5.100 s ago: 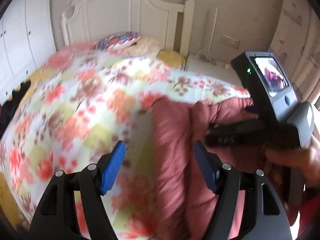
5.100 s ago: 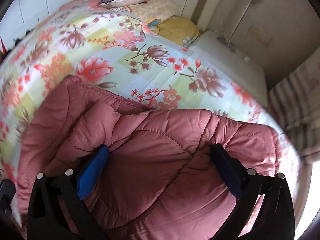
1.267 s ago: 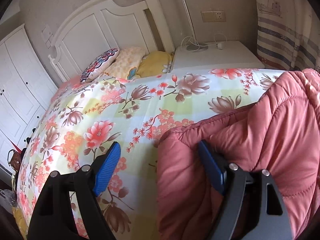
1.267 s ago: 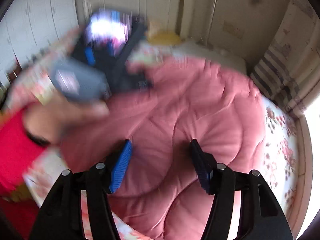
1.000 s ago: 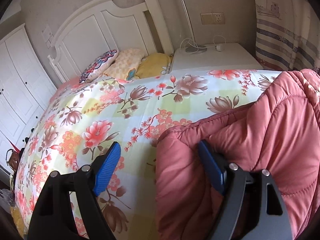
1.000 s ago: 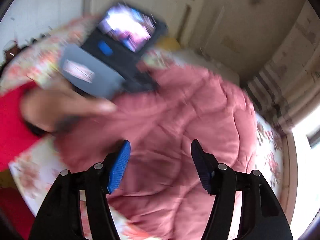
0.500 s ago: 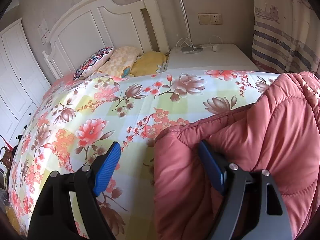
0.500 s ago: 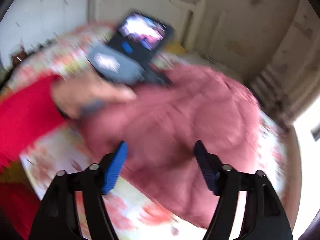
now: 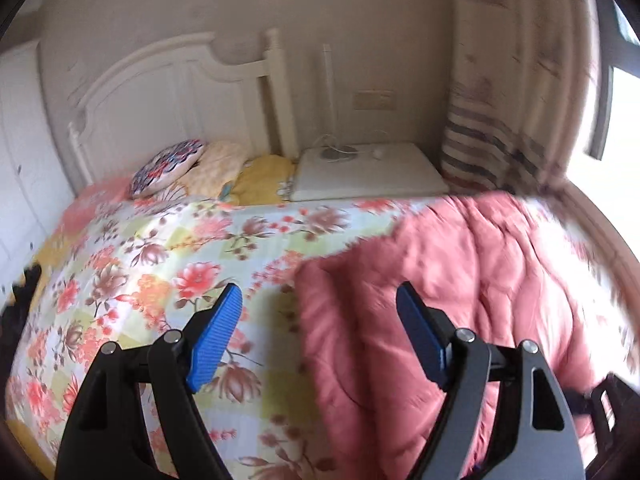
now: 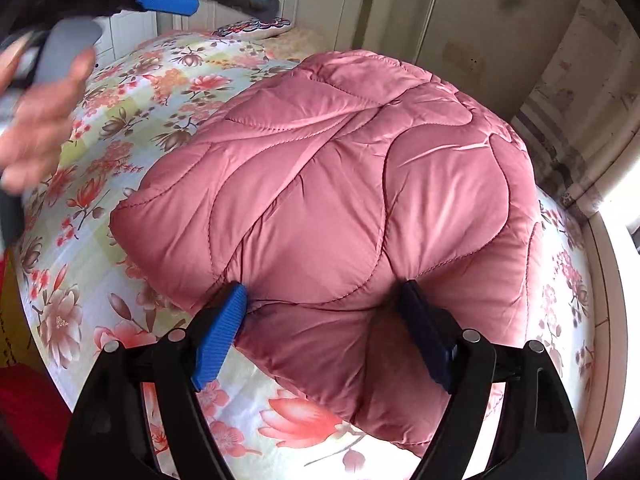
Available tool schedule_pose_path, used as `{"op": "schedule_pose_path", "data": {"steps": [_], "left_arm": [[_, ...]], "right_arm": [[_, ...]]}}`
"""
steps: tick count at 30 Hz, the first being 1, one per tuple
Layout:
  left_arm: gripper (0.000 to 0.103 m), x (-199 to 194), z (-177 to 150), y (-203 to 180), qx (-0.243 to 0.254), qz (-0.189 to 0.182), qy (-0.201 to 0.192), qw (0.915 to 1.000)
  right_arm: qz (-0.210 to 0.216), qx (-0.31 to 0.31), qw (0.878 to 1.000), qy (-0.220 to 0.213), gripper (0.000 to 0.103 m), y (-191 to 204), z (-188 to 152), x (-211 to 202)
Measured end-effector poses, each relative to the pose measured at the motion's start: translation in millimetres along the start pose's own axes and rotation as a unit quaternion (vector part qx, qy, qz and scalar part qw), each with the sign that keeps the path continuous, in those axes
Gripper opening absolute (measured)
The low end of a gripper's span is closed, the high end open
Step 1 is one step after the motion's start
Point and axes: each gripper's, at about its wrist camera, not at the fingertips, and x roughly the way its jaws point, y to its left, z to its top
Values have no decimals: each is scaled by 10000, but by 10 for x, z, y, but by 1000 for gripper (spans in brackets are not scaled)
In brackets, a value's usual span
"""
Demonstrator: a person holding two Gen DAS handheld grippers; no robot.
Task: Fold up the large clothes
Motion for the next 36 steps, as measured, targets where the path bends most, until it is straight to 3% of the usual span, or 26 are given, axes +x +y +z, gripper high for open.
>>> {"op": "schedule_pose_path", "data": {"steps": [5,7,11,17,19,21,23,29,36], "left_arm": [[79,505,-247,-283,365,75,655,9972],[80,560,-346,-284,310,260,468,9981],[80,546,-438,-247,192,198,366,9989],[80,552,-523,-194,-44,128,329,9994],[80,560,-519,-174,-91,101,336,9993],[80,561,-519,-162,-125,59,340,9993],[80,567,-528,-160,-125,53,331,9994],[80,519,-543,-90,-336,-81,195,9992],[80,325,-553,-60,-462,-5,-20,9989]], "right_arm": [[35,36,9999,-90,78,-1,-22,-72],[193,152,9994,-254,78,-46,-47,-164],[255,699,9951,-647,83,-164,-178,-441],[-388,1199,9859,-1103,85,-356,-245,-771],[-743,1124,9867,-905,85,-433,-163,-643],[-1184,976,9875,-361,85,-478,-145,-305],[-1106,947,9892,-149,87,-504,-194,-73],[-604,1630,9822,-705,90,-564,-320,-401],[-847,1465,9784,-1184,92,-295,-391,-859]]}}
